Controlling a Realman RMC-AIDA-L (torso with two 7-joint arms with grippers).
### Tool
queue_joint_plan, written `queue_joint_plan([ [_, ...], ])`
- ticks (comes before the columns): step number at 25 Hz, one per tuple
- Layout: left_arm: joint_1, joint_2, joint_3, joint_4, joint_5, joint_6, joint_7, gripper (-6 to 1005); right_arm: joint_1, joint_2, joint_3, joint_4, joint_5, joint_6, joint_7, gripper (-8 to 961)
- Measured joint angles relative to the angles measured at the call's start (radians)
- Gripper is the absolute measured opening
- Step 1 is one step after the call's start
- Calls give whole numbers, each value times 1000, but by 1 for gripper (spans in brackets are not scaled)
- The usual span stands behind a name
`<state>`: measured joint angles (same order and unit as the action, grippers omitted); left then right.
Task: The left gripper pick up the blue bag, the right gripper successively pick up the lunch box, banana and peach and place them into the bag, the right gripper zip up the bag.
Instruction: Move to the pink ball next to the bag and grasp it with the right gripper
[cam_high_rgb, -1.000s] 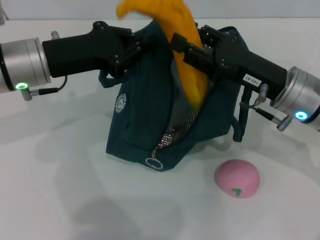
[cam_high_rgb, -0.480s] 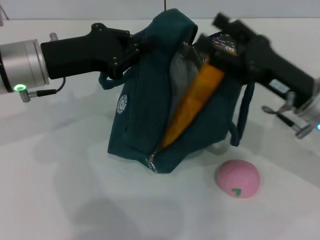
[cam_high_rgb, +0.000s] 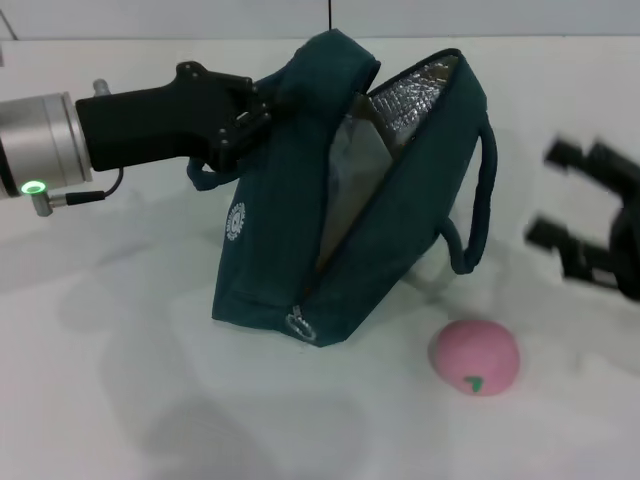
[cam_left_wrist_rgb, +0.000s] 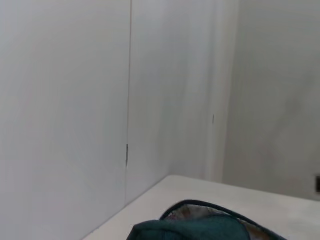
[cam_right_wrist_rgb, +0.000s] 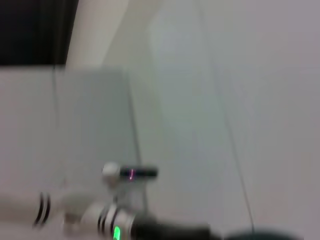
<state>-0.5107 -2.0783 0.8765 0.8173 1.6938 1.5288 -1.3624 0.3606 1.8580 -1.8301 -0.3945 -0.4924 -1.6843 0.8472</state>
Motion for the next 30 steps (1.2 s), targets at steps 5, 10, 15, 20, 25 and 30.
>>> queue_joint_plan([
  [5, 3, 0, 0, -3, 10, 1, 5, 36, -65, -15, 39, 34, -170, 70, -44, 864],
  [10, -7, -3, 1, -4, 13, 1, 10, 36, -84, 28, 120, 81, -295, 152, -77, 861],
  [15, -10, -5, 1, -4, 14, 0, 21, 36, -55, 72, 123, 84, -375, 261, -71, 828],
  [20, -11, -5, 3, -7, 14, -3, 25, 36, -20, 109, 116, 80, -413, 390, -69, 757],
  [25, -9, -5, 2, -8, 14, -4, 25, 36, 7, 115, 114, 76, -456, 421, -33, 716],
  [30, -5, -5, 2, -8, 14, -4, 25, 36, 15, 106, 117, 71, -481, 398, -21, 676],
])
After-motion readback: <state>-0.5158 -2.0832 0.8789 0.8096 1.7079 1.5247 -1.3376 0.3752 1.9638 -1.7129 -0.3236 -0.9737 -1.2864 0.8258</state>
